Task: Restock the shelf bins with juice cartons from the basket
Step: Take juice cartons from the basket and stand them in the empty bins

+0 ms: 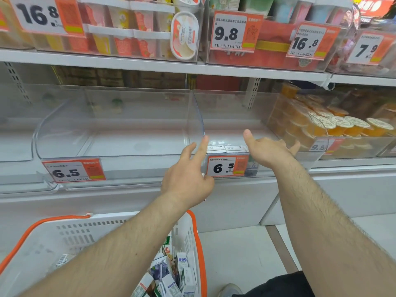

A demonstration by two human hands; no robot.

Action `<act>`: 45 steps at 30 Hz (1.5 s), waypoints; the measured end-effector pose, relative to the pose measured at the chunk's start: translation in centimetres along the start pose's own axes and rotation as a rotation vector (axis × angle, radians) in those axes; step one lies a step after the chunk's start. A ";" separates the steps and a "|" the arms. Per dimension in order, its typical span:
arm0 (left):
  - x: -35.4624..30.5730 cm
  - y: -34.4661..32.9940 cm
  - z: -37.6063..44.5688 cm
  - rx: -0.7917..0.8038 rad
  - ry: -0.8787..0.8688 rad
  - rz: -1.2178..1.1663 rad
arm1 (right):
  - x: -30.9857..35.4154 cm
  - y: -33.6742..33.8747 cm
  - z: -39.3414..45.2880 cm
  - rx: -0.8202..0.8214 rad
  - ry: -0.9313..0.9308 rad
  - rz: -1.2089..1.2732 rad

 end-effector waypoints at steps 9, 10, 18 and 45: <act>1.8 1.8 -2.1 0.289 0.719 -1.205 | 4.3 2.9 -4.8 -0.606 0.361 0.493; 1.8 1.7 -2.3 0.338 0.765 -1.252 | 5.5 2.2 -5.5 -0.435 0.411 0.646; 1.4 1.5 -2.1 0.369 0.629 -1.463 | 10.0 -2.0 -8.1 0.037 0.657 0.551; -2.0 -2.0 0.1 -0.156 -0.074 0.312 | -2.3 3.6 -4.9 -0.905 0.165 0.660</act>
Point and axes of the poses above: each hand's wrist, its own z-axis towards the middle knuckle, its own y-axis out of the back of the hand, x = y × z, the point moved 4 cm from there along z, towards the middle knuckle, and after that the axes turned 13 degrees about y, right-handed, at the moved point
